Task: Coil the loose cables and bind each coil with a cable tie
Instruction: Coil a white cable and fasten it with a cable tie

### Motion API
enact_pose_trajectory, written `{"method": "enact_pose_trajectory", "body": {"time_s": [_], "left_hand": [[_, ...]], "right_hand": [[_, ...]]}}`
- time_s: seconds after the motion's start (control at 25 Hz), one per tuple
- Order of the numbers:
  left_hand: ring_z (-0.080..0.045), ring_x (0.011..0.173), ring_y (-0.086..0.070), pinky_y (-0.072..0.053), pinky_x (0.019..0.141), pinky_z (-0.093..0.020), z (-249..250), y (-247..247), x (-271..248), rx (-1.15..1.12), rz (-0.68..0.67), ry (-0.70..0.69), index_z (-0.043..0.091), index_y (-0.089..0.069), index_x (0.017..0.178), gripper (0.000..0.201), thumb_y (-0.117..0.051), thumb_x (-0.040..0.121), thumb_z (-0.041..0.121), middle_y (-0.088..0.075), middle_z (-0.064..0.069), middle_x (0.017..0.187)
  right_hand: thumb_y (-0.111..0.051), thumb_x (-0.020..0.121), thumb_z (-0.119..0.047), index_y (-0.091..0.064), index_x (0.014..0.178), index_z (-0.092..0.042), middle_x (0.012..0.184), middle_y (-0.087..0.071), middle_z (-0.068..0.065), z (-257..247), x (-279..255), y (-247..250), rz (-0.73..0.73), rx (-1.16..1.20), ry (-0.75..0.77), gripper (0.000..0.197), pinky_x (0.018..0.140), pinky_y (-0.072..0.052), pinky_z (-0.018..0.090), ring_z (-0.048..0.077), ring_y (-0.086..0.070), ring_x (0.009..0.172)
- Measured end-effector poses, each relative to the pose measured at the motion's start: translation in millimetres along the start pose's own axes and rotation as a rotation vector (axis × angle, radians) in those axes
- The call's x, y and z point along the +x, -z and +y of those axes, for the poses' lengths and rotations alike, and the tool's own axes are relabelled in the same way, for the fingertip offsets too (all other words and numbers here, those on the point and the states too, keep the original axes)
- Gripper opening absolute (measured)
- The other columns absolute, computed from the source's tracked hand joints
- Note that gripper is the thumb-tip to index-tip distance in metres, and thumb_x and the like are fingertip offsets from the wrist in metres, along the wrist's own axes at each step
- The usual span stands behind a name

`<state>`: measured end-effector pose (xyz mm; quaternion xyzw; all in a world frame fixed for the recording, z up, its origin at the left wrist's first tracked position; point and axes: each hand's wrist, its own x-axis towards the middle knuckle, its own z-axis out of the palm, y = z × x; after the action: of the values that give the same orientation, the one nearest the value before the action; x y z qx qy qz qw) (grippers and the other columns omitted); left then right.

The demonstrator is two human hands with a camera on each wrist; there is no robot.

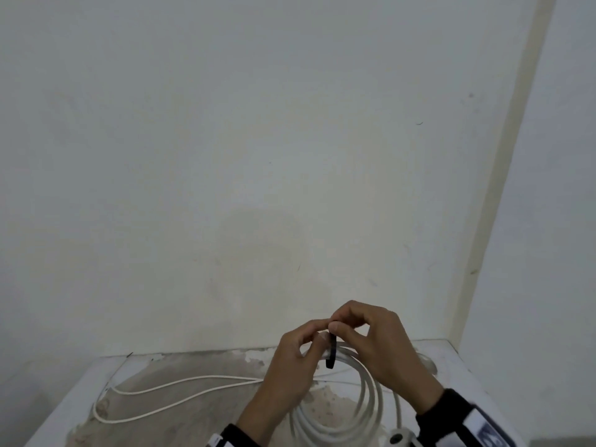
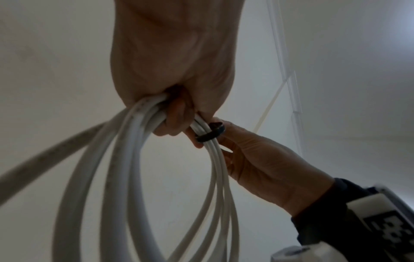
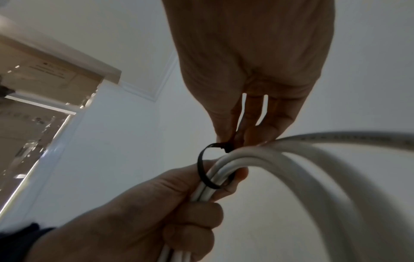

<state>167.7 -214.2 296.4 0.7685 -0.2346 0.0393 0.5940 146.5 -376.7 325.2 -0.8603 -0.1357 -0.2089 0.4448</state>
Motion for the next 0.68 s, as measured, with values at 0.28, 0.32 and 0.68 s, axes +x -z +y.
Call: {"method": "enact_pose_trajectory", "body": {"time_s": [0.28,0.32,0.68], "left_hand": [[0.006,0.041,-0.050,-0.036,0.045,-0.007,20.1,-2.6,-1.0,-0.119,0.002,0.050,0.012,-0.073,0.100,0.030,-0.044,0.102,0.020,-0.060,0.018,0.056],[0.007,0.040,-0.049,-0.036,0.045,-0.007,21.2,-3.5,-1.0,-0.142,0.012,0.059,0.012,-0.074,0.099,0.030,-0.045,0.102,0.021,-0.061,0.018,0.055],[0.005,0.039,-0.050,-0.034,0.044,-0.008,22.2,-10.9,1.5,-0.151,0.002,0.202,0.015,-0.078,0.091,0.016,-0.064,0.091,0.022,-0.070,0.013,0.063]], "right_hand": [[-0.057,0.097,-0.031,-0.053,0.085,-0.033,0.056,-0.065,-0.012,2.3,16.6,10.1,-0.125,-0.262,0.072,0.013,0.054,-0.039,0.021,0.010,-0.054,0.053],[-0.056,0.097,-0.032,-0.053,0.086,-0.032,0.054,-0.063,-0.012,1.6,18.1,10.9,-0.135,-0.272,0.077,0.012,0.054,-0.038,0.020,0.010,-0.052,0.052],[-0.057,0.100,-0.025,-0.056,0.088,-0.027,0.076,-0.068,-0.001,7.3,25.4,19.7,-0.069,-0.056,-0.056,0.012,0.053,-0.054,0.033,0.017,-0.063,0.042]]}}
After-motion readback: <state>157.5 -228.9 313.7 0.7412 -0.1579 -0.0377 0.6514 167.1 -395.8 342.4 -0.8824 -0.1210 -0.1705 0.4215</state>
